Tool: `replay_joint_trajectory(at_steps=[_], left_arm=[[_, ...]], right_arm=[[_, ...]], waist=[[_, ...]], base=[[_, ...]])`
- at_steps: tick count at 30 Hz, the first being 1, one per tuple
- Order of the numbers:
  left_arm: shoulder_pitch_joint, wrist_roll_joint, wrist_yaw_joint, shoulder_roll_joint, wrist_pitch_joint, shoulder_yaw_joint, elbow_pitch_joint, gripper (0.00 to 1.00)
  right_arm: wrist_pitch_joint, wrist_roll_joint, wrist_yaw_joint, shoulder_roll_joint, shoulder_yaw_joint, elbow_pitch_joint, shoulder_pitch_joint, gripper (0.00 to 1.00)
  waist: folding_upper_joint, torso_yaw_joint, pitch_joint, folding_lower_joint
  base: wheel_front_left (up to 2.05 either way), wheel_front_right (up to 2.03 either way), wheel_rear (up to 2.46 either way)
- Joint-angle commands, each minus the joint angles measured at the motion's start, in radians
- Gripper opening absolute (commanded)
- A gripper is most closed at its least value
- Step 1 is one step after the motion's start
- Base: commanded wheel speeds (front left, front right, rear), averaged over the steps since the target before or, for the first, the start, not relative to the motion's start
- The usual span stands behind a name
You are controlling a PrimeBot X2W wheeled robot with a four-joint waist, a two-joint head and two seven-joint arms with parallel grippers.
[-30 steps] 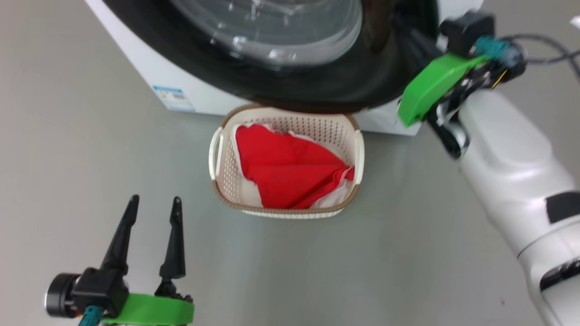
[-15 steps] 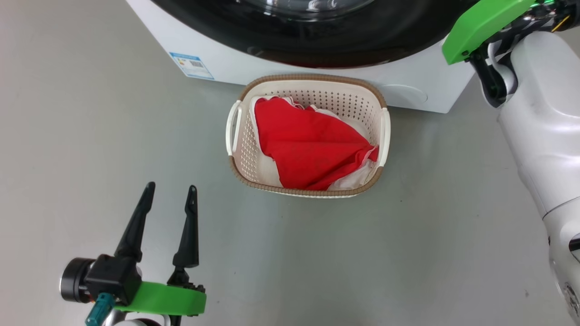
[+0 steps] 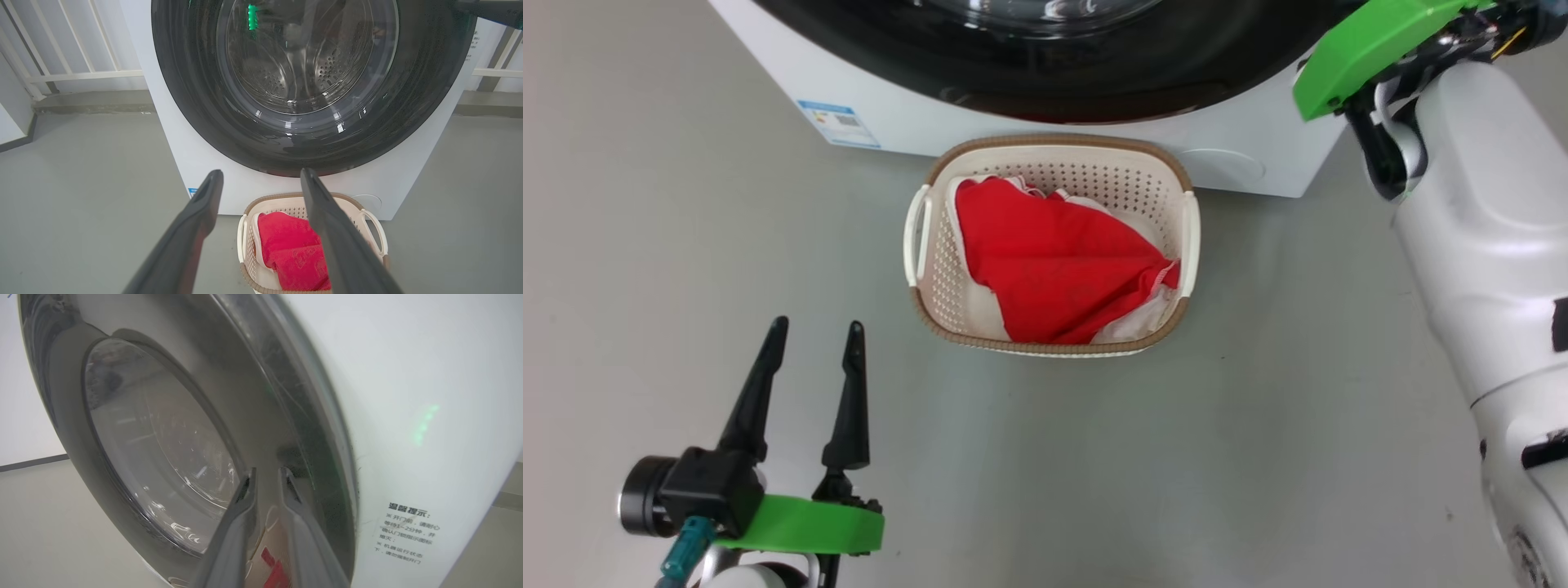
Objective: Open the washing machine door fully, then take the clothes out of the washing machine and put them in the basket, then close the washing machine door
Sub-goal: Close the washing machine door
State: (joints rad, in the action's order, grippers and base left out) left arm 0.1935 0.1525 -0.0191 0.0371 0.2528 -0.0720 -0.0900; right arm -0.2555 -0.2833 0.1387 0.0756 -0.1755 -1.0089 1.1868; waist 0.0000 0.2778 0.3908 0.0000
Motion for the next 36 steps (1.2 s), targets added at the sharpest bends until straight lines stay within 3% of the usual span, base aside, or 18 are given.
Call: replay_joint_trajectory(at_steps=[1, 15, 25, 36], left_arm=[[0.011, 0.003, -0.002, 0.013, 0.009, 0.043, 0.018, 1.0], [-0.036, 0.008, -0.038, 0.026, 0.009, 0.153, -0.008, 1.0], [-0.108, 0.021, -0.059, 0.028, 0.009, 0.211, -0.009, 1.0], [-0.179, 0.029, -0.067, 0.025, 0.009, 0.249, -0.013, 1.0]], right_arm=[[-0.006, -0.011, -0.008, -0.02, -0.015, 0.038, -0.023, 1.0], [-0.006, -0.071, -0.008, -0.025, -0.143, 0.264, -0.326, 1.0], [-0.006, -0.05, -0.008, -0.025, -0.083, 0.352, -0.514, 1.0], [-0.006, 0.018, -0.008, -0.025, 0.049, 0.459, -0.705, 1.0]], waist=[[0.0, -0.025, -0.021, 0.0], [0.0, -0.175, -0.174, 0.0], [0.0, -0.264, -0.284, 0.0], [0.0, -0.312, -0.374, 0.0]], base=[[0.0, 0.0, 0.0], [0.0, 0.0, 0.0], [0.0, 0.0, 0.0], [0.0, 0.0, 0.0]])
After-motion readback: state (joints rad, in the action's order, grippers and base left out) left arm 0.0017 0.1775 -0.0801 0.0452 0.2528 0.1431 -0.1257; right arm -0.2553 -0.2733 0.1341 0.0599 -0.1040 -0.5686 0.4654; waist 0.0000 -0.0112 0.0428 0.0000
